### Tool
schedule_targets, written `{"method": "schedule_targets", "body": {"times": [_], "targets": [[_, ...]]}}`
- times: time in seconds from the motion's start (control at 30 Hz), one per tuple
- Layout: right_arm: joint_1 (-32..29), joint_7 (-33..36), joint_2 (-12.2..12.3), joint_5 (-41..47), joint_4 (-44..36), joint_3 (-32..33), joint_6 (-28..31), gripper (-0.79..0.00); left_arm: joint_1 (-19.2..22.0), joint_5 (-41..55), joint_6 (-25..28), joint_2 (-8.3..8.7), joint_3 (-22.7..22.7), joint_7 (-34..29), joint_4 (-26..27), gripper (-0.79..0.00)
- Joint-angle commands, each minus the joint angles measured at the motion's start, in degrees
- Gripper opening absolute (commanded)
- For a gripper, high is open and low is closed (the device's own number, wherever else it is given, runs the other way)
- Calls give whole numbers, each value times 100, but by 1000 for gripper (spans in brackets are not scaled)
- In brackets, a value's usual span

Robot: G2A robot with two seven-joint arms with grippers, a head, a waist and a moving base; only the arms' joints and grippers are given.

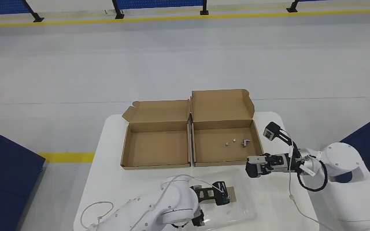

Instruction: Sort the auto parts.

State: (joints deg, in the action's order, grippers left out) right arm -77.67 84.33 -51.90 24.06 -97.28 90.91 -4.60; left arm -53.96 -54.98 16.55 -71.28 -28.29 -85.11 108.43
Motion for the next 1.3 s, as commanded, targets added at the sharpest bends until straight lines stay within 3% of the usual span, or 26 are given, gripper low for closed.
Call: {"method": "schedule_targets", "body": {"times": [0.0, 0.17, 0.37, 0.63, 0.97, 1.1, 1.27], "targets": [[0, 0, 0, 0, 0, 0, 0, 0, -1, 2, 1, 0, 0, 0, 0, 0], [0, 0, 0, 0, 0, 0, 0, 0, -22, -145, 216, 3, 108, 31, -269, 0], [0, 0, 0, 0, 0, 0, 0, 0, 167, 20, 279, -107, 306, 84, -769, 0], [0, 0, 0, 0, 0, 0, 0, 0, 232, -154, 122, -144, 344, 74, -797, 0], [0, 0, 0, 0, 0, 0, 0, 0, 231, -180, 328, -284, 594, 493, -1415, 0], [0, 0, 0, 0, 0, 0, 0, 0, 303, -190, 299, -365, 671, 520, -1569, -314], [0, 0, 0, 0, 0, 0, 0, 0, 356, -257, 193, -456, 774, 434, -1694, -400]]}}
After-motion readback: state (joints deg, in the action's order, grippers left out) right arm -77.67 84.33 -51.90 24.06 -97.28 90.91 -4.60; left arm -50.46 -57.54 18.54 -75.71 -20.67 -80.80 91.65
